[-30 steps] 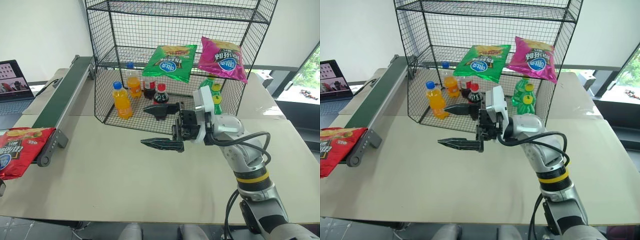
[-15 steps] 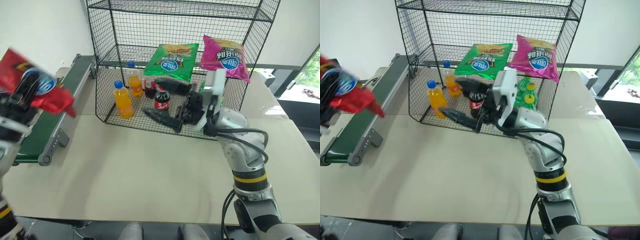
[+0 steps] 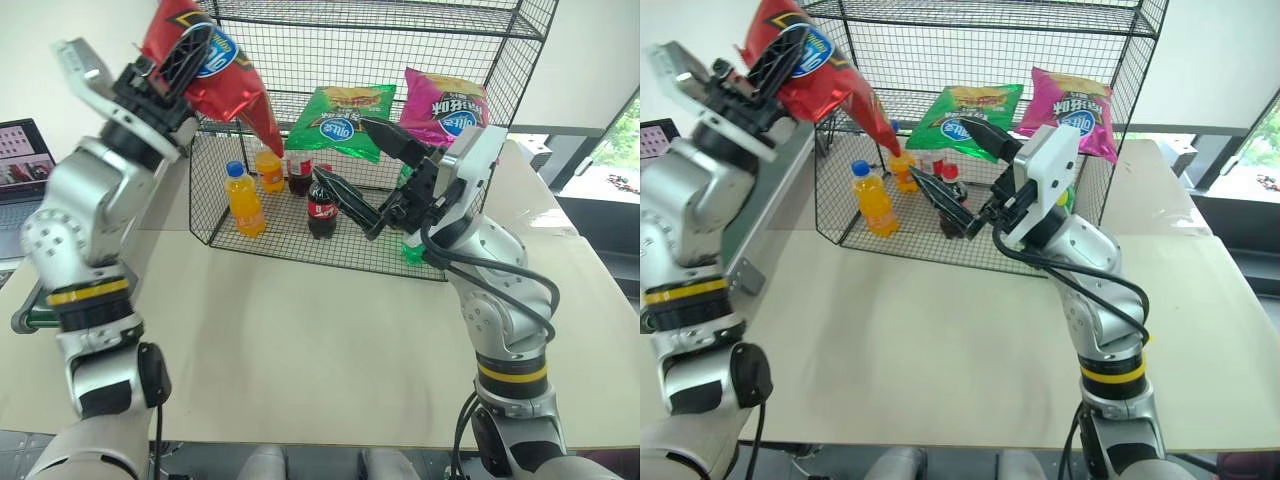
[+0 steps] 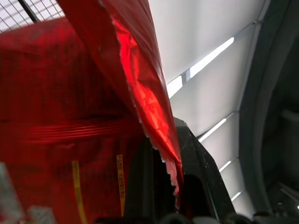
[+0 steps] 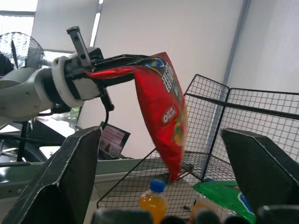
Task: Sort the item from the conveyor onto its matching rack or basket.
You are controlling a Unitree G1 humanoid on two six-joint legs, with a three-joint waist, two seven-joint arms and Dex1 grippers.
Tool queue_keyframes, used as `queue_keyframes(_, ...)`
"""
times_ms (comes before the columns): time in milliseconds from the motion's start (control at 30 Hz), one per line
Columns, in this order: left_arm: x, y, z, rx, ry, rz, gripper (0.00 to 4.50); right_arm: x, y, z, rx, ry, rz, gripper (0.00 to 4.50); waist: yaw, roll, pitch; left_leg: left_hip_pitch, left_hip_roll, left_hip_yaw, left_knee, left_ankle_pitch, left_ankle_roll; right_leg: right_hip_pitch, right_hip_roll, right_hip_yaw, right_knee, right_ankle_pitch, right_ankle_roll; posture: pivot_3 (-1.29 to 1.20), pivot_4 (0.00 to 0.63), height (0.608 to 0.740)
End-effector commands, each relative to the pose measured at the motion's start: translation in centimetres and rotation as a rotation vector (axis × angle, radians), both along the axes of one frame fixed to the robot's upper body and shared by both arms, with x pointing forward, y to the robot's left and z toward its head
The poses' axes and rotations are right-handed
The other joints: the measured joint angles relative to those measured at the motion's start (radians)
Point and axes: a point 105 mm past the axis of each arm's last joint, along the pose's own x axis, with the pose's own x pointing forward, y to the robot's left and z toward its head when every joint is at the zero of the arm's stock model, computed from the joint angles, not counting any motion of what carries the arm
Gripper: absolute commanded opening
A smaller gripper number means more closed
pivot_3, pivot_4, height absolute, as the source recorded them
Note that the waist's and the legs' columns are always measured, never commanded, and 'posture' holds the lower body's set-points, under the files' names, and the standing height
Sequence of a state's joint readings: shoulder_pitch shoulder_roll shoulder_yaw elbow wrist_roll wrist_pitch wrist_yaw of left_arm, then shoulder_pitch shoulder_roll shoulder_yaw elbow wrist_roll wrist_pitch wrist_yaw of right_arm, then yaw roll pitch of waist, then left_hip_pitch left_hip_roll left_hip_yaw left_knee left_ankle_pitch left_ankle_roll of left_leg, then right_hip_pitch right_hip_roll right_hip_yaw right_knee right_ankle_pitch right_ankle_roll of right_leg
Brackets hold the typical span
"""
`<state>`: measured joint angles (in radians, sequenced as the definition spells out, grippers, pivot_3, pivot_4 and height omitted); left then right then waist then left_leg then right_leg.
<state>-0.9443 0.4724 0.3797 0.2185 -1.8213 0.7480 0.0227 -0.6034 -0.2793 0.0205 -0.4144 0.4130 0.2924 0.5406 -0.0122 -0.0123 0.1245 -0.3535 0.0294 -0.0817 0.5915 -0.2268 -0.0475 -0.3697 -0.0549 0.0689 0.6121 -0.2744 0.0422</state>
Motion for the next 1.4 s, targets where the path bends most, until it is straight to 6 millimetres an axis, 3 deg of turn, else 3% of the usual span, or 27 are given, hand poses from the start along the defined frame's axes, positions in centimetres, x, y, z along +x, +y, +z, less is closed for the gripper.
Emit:
queue_keyframes(33, 1.3, -0.8, 1.0, -0.025, -0.069, -0.015, 0.05, -0.9, -0.7, 1.2, 0.021, -0.059, -0.034, 4.50, -0.001, 0.000, 0.000, 0.000, 0.000, 0.000, 0.000, 0.000, 0.000, 0.000, 0.000, 0.000, 0.000, 0.000, 0.000, 0.00, 0.150, 0.738)
queue_keyframes(133, 2.5, -1.1, 1.6, -0.073, -0.099, -0.014, 0.05, -1.0, -0.7, 1.3, 0.022, -0.059, -0.044, 4.50, -0.003, 0.000, 0.000, 0.000, 0.000, 0.000, -0.001, 0.000, 0.000, 0.000, 0.000, 0.000, -0.001, 0.000, 0.000, 0.00, 0.150, 0.738)
queue_keyframes(300, 2.8, -0.2, 3.3, -0.139, -0.163, -0.003, 0.05, -1.1, -0.7, 1.2, 0.022, -0.052, -0.045, 4.50, -0.012, -0.001, 0.001, -0.001, 0.000, 0.000, -0.001, 0.000, 0.000, -0.001, 0.000, 0.000, -0.001, -0.001, 0.001, 0.00, 0.150, 0.738)
queue_keyframes(367, 3.4, 0.6, 2.9, -0.162, -0.142, 0.022, 0.05, -1.1, -0.5, 1.2, 0.022, -0.048, -0.041, 4.50, -0.013, 0.000, 0.001, -0.001, 0.000, 0.000, -0.001, 0.000, 0.000, -0.001, 0.000, 0.000, -0.001, -0.001, 0.001, 0.00, 0.150, 0.738)
queue_keyframes(467, 5.1, 1.8, -0.4, -0.184, -0.028, 0.071, 0.05, -1.1, -0.3, 1.2, 0.023, -0.044, -0.033, 4.50, -0.013, 0.000, 0.001, 0.000, 0.000, 0.000, -0.001, 0.000, 0.000, 0.000, 0.000, 0.000, -0.001, -0.002, 0.003, 0.00, 0.150, 0.738)
queue_keyframes(600, 7.4, 3.3, -6.2, -0.219, 0.203, 0.179, 0.05, -1.1, 0.0, 1.2, 0.023, -0.039, -0.020, 4.50, -0.009, 0.000, 0.000, 0.001, 0.000, 0.000, 0.000, 0.000, 0.000, 0.000, 0.000, 0.000, 0.000, -0.003, 0.005, 0.00, 0.150, 0.738)
queue_keyframes(700, 7.3, 3.4, -7.3, -0.213, 0.239, 0.210, 0.05, -1.1, 0.0, 1.2, 0.021, -0.037, -0.016, 4.50, -0.001, -0.002, 0.002, -0.001, 0.000, 0.000, 0.000, 0.000, 0.000, 0.000, 0.000, 0.000, 0.000, -0.001, 0.003, 0.00, 0.150, 0.738)
queue_keyframes(867, 6.8, 3.1, -6.6, -0.210, 0.242, 0.231, 0.05, -0.9, -0.1, 1.1, 0.013, -0.032, -0.015, 4.50, 0.003, -0.004, 0.003, -0.001, 0.000, -0.001, 0.000, 0.000, 0.000, 0.000, -0.002, 0.000, -0.001, 0.000, 0.002, 0.00, 0.150, 0.738)
queue_keyframes(1000, 6.4, 1.5, -5.3, -0.202, 0.229, 0.209, 0.05, -0.9, 0.1, 1.1, 0.012, -0.031, -0.010, 4.50, 0.002, -0.004, 0.003, -0.001, 0.000, 0.000, 0.000, 0.000, 0.000, 0.000, -0.001, 0.000, -0.001, 0.000, 0.002, 0.00, 0.150, 0.738)
queue_keyframes(1267, 4.5, -0.8, 0.4, -0.236, 0.048, 0.093, 0.05, -0.8, -0.1, 1.1, 0.014, -0.034, -0.024, 4.50, 0.000, -0.004, 0.003, -0.001, 0.000, -0.001, 0.000, 0.001, -0.001, 0.000, -0.001, 0.000, -0.001, 0.000, 0.003, 0.00, 0.150, 0.738)
queue_keyframes(1400, 5.4, -1.3, 2.2, -0.276, 0.008, 0.077, 0.05, -0.7, -0.1, 1.2, 0.016, -0.037, -0.027, 4.50, -0.001, -0.004, 0.003, -0.001, 0.000, 0.000, 0.000, 0.001, -0.001, 0.000, -0.001, 0.000, -0.001, -0.001, 0.005, 0.00, 0.150, 0.738)
